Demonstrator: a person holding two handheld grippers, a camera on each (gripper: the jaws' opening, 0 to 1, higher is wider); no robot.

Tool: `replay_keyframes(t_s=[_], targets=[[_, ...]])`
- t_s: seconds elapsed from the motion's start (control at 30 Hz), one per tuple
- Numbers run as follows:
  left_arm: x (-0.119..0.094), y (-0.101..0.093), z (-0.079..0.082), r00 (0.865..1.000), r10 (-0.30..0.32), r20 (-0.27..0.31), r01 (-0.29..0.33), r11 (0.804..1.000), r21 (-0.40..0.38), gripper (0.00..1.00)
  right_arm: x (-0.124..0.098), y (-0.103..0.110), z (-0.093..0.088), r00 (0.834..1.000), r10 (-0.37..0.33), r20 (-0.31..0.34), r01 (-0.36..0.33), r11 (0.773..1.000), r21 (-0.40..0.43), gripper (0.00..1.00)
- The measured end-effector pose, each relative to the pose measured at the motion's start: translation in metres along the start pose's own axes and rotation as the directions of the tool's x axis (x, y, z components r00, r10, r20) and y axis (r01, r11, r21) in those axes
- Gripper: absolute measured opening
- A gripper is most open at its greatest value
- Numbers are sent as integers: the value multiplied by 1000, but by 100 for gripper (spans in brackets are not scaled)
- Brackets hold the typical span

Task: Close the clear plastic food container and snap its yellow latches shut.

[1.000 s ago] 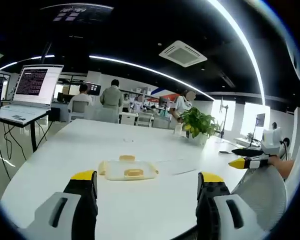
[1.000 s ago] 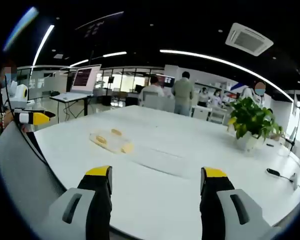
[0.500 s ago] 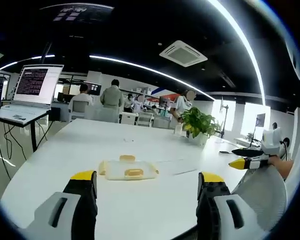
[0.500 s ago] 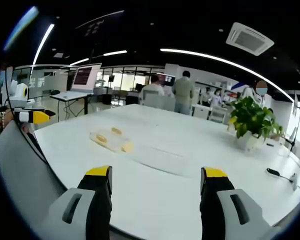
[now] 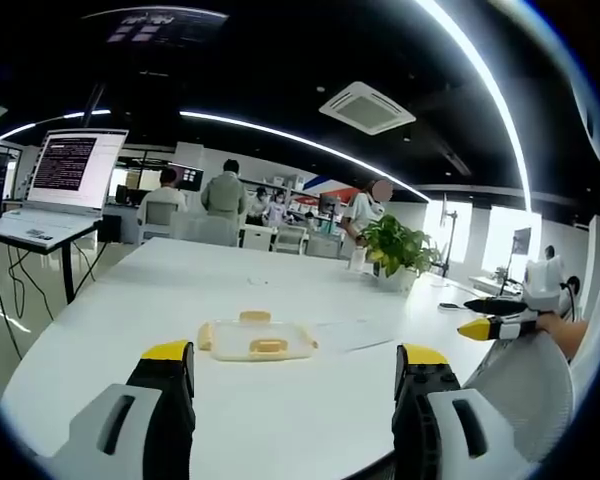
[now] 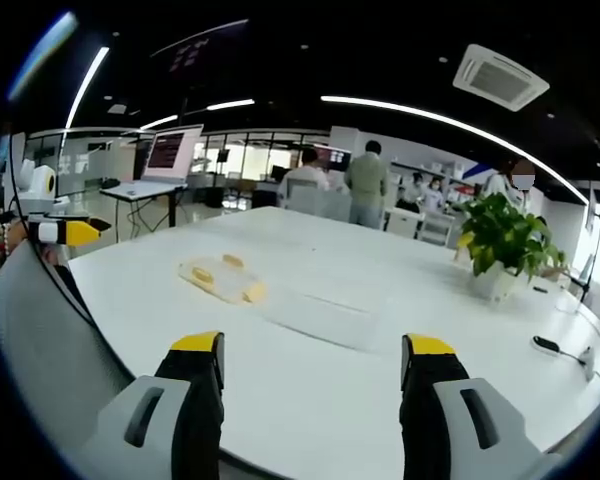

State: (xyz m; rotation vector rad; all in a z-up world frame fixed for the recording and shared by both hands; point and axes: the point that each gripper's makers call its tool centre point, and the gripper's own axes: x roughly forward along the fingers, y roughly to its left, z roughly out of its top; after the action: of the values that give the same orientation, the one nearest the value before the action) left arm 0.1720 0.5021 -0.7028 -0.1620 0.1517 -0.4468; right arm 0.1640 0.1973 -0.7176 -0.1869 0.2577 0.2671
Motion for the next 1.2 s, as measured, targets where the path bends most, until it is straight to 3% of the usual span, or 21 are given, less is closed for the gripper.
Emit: replay_keyframes(t_s=[1.07,1.2], targets=[[1,0,-3,1000,-1,-20,1,1000,3,78,1,5,-2,999,30,-15,-30,1000,3,71],[0,2,-1,1000,18,-15,-18,1000,11,78,2,13,-7,995,84,-45,-84,996,-2,76]])
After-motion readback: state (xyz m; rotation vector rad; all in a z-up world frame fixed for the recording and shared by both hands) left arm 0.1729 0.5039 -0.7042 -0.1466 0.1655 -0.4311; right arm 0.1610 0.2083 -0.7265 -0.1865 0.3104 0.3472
